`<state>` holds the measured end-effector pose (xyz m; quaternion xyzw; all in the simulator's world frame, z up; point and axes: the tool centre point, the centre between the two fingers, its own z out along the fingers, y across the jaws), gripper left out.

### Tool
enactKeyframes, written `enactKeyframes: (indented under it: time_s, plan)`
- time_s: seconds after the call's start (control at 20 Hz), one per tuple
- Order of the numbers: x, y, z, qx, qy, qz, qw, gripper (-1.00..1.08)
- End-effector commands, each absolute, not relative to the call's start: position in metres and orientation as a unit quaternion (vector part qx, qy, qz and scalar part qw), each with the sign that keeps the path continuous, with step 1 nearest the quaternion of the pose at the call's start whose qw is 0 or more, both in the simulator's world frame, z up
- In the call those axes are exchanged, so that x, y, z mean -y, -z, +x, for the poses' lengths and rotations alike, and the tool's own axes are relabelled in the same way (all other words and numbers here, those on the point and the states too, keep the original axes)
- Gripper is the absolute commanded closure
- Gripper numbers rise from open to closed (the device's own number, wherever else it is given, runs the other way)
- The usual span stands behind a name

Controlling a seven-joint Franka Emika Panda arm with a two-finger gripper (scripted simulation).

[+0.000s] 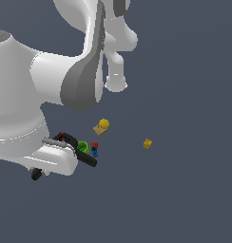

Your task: Pick up a designated object from a clutter of objects.

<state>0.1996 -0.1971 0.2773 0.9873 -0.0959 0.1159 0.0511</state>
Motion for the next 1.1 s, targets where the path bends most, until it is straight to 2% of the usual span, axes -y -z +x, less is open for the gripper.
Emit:
enactKeyframes:
  time_s: [0.0,0.55,1.05]
  plan:
    - [0.211,-0.293,0.204,0.096,-0.117,0.987,0.051,1.08]
    - [0.255,-0.334,0.218,0.096,-0.117,0.987,0.052,1.08]
    - [0.273,-0.351,0.224,0.097,-0.117,0.987,0.052,1.08]
